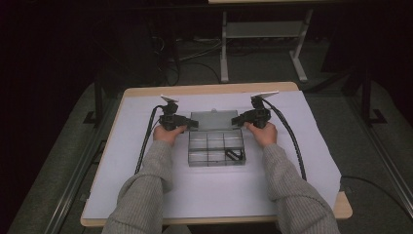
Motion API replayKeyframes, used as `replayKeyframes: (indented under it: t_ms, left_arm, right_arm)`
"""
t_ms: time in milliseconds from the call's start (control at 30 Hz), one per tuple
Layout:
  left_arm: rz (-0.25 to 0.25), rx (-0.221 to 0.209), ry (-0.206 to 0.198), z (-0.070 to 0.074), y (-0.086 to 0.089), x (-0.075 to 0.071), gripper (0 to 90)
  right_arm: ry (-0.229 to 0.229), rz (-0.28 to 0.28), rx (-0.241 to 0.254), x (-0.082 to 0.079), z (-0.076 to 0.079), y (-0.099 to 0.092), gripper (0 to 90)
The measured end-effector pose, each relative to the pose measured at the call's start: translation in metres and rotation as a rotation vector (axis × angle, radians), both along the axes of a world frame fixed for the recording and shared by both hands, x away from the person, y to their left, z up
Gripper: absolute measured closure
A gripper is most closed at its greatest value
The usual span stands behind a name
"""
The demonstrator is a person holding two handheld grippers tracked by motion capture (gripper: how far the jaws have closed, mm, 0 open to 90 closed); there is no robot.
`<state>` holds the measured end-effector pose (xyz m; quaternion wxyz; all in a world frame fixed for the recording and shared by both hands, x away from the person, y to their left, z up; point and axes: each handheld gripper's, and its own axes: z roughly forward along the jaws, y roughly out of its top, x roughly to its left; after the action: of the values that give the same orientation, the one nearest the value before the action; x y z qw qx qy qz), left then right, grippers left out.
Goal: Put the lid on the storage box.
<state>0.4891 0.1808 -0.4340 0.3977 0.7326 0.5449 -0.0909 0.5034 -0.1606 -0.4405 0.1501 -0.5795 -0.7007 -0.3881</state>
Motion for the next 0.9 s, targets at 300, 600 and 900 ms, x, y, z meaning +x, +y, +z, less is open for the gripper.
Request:
replayKeyframes:
  t_ms: [300, 600, 900]
  left_arm:
    - [-0.012, 0.015, -0.045, 0.005, -0.002, -0.003, 54.1]
    - [-0.025, 0.032, -0.078, 0.011, -0.005, -0.006, 56.4]
    - [-0.027, 0.032, -0.113, 0.017, -0.003, -0.008, 59.2]
  right_arm:
    - [-0.052, -0.010, -0.022, -0.003, 0.006, -0.001, 63.6]
    - [-0.089, -0.008, -0.043, -0.007, 0.015, 0.001, 67.0]
    - [-0.116, -0.003, -0.047, -0.009, 0.021, 0.000, 70.5]
